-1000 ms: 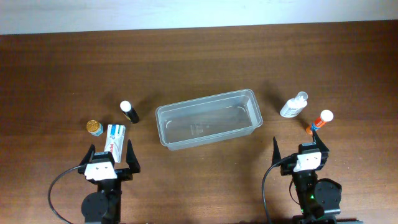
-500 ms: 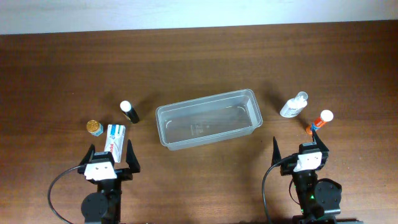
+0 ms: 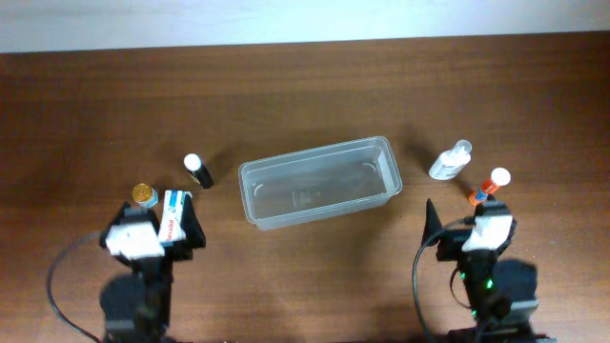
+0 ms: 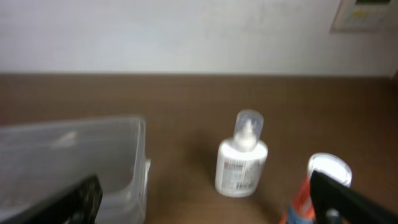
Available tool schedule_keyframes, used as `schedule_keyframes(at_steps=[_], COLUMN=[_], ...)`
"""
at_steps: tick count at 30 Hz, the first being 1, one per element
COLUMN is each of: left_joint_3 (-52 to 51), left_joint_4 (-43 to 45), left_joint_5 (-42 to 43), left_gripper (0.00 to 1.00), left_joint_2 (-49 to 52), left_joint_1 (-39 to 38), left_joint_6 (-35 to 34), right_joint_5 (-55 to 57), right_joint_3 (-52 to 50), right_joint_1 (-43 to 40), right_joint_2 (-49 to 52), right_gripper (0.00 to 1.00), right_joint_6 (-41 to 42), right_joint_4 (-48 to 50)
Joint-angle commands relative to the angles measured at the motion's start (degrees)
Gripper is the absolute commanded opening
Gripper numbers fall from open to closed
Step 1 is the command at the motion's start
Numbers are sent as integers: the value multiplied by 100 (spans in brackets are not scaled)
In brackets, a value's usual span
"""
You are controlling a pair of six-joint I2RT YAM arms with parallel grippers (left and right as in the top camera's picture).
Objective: Pack container
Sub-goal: 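Reach right gripper to the white squeeze bottle and grasp it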
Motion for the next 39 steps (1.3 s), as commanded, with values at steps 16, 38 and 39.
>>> schedule_keyframes(at_steps=[16, 38, 39], left_joint_3=[5543, 5541, 5541], left_joint_4=[-4251, -4295, -4295], left_joint_5=[988, 1016, 1016], left_gripper=[99, 99, 99], left_joint_2=[6310, 6610, 6610], left_joint_1=[4, 2, 2], left_joint_6=[-35, -35, -35], right_joint_5=[116, -356, -356], right_joint_3=[7722, 7838, 7838], right_joint_1=[-232, -898, -898], right_joint_2=[6653, 9372, 9372], right_gripper=[98, 79, 76], right_joint_6=[72, 120, 118], right_joint_4=[-5731, -5466, -5451])
